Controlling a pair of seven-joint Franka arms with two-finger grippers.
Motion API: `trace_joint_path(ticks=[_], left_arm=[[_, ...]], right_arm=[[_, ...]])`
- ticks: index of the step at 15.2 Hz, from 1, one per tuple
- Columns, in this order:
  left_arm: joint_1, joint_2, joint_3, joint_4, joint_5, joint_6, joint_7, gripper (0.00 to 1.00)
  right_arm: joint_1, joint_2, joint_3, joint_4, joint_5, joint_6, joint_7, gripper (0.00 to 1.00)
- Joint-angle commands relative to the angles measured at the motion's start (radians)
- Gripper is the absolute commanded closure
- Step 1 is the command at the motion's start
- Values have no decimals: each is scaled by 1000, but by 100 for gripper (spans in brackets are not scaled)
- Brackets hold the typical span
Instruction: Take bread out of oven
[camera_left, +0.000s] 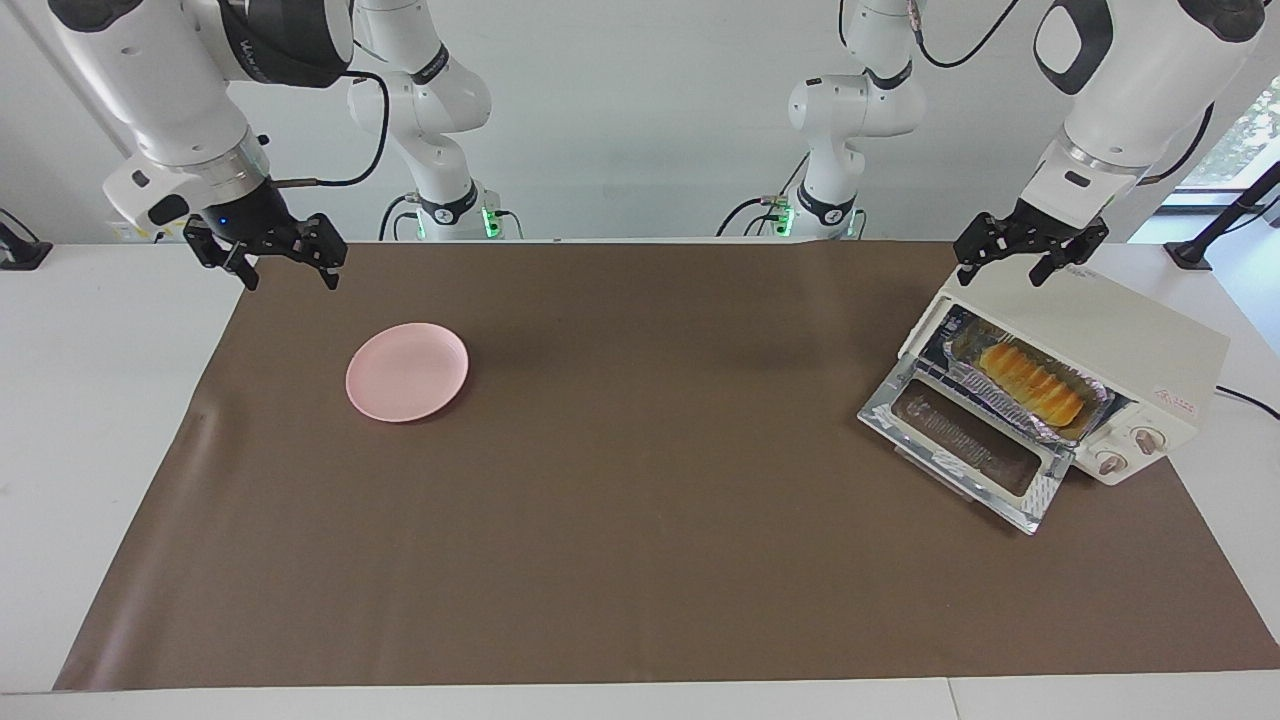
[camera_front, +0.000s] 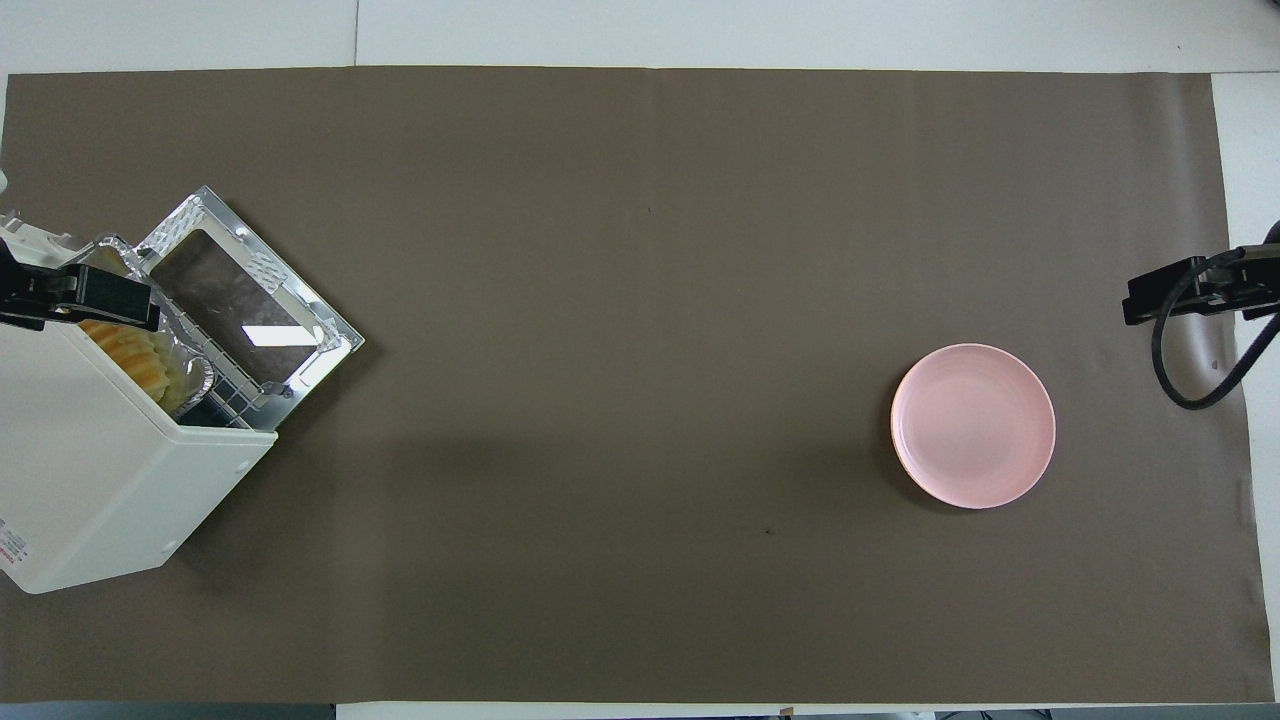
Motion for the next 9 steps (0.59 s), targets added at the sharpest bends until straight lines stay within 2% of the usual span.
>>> trace_joint_path(ticks=[1,9], left_arm=[[1,-12,-1,-9,-13,12,10,0],[-2,-17,6,-6,-12,-3,12,0]], right_arm=[[-7,-13,-1,-8,19,-14,-29,0],[-7,-13,-1,-8,19,-14,-29,0]])
